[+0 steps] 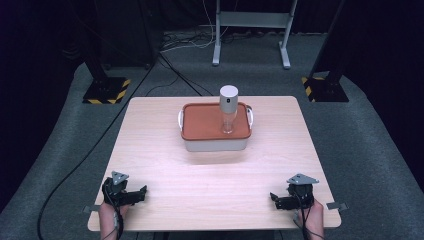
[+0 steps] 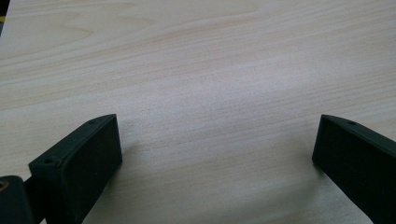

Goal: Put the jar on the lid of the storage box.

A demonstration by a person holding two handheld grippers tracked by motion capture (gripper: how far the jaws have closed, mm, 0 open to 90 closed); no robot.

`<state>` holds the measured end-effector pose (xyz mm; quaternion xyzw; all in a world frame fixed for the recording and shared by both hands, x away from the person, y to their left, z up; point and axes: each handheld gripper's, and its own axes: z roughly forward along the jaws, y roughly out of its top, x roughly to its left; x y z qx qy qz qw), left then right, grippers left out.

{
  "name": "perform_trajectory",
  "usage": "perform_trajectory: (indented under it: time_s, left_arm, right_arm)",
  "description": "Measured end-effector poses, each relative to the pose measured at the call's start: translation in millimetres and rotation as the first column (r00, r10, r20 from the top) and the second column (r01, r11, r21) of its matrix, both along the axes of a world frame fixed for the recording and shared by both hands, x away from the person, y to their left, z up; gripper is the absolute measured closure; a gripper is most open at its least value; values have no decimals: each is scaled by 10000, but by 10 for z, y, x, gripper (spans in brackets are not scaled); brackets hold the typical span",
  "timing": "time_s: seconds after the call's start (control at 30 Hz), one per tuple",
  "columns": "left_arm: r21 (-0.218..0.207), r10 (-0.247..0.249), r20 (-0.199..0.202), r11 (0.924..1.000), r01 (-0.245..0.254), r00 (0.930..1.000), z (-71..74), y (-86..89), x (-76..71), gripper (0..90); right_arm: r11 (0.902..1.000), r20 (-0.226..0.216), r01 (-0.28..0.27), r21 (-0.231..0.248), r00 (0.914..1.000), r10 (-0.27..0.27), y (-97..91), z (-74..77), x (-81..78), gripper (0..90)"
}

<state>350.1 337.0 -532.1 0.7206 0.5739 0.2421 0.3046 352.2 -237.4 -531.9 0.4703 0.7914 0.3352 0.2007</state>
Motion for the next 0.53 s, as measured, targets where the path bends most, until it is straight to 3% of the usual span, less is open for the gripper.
perform_trajectory:
  time_s: [0.27,0.4,0.53]
  left_arm:
    - [6,-2,1,10000,2,10000,0,-1,0,10]
    - [0,10,-1,10000,-10,10000,0,-1,0,10]
    - [1,9,-3,10000,-9,10000,1,0,0,11]
  right_arm:
    - [9998,-16,204,0,9998,-204,7,1,-13,0]
    - [9963,11,859,-22,9963,-859,24,1,-83,0]
    - [9961,274,851,-232,9961,-844,35,3,-137,0]
